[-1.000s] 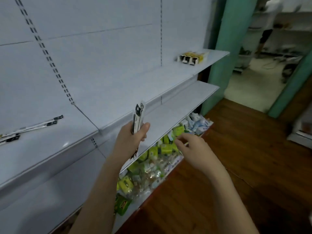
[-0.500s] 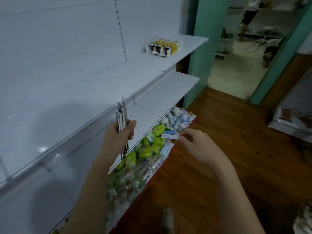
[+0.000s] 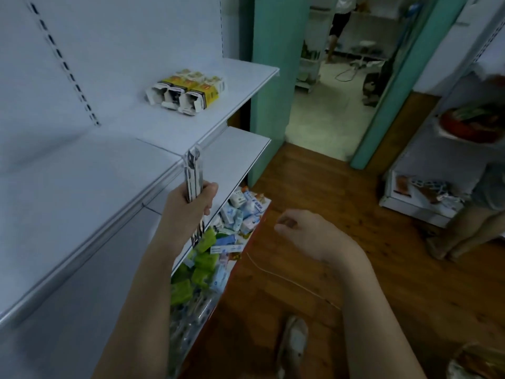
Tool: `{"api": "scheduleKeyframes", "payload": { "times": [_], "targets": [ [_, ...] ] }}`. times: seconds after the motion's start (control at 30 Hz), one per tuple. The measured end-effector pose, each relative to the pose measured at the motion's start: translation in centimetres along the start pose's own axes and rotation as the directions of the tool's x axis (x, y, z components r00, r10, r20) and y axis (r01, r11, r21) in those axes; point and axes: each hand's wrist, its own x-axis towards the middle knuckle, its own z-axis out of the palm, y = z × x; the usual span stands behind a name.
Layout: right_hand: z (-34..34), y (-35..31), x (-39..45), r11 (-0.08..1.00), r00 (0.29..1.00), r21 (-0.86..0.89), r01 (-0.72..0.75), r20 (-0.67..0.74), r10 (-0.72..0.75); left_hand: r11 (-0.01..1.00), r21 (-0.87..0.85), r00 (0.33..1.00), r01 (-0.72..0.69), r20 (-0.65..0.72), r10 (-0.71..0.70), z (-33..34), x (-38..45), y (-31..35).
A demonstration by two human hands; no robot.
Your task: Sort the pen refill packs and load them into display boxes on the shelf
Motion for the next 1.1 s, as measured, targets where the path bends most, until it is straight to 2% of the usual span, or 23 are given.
{"api": "scheduleKeyframes", "payload": {
  "times": [0.17, 0.27, 0.43, 0.6, 0.83, 0.9, 1.03, 1.1],
  "targets": [
    [-4.0, 3.5, 8.4, 1.0, 0.994, 0.006, 0.026, 0.108, -0.027, 0.999, 0.031, 0.998, 0.044, 0.034, -0.045, 5.2, 7.3, -1.2],
    [-7.2, 5.8, 13.3, 0.999, 0.992, -0.004, 0.046, 0.121, -0.045, 0.994, 0.064, 0.996, 0.084, 0.033, -0.086, 7.7, 11.5, -1.1],
    [-11.2, 6.9, 21.5, 0.994, 0.987, 0.008, 0.11, 0.117, -0.11, 0.996, 0.025, 0.992, 0.084, -0.098, -0.081, 11.2, 17.5, -0.8],
    [-12.7, 5.3, 28.6, 0.987, 0.942, -0.009, 0.161, 0.299, -0.151, 0.994, -0.003, 0.991, 0.106, -0.084, -0.106, 12.0, 22.8, -0.9],
    [-14.5, -0.1, 38.4, 0.962, 0.929, 0.04, 0.269, 0.251, -0.271, 0.996, -0.086, 0.988, -0.003, -0.157, -0.01, 7.9, 32.1, 0.1],
    [-14.7, -2.2, 40.9, 0.929, 0.902, 0.066, 0.363, 0.223, -0.369, 0.988, -0.149, 0.978, -0.051, -0.208, 0.019, 6.3, 34.1, 0.6],
    [-14.6, -7.7, 45.2, 0.828, 0.831, 0.173, 0.533, 0.079, -0.551, 0.963, -0.228, 0.955, -0.145, -0.287, 0.076, 2.2, 36.8, 2.2],
    [-14.5, -10.5, 46.8, 0.778, 0.781, 0.209, 0.592, 0.089, -0.618, 0.946, -0.265, 0.934, -0.187, -0.346, 0.088, 0.1, 37.5, 3.1]
  ]
}}
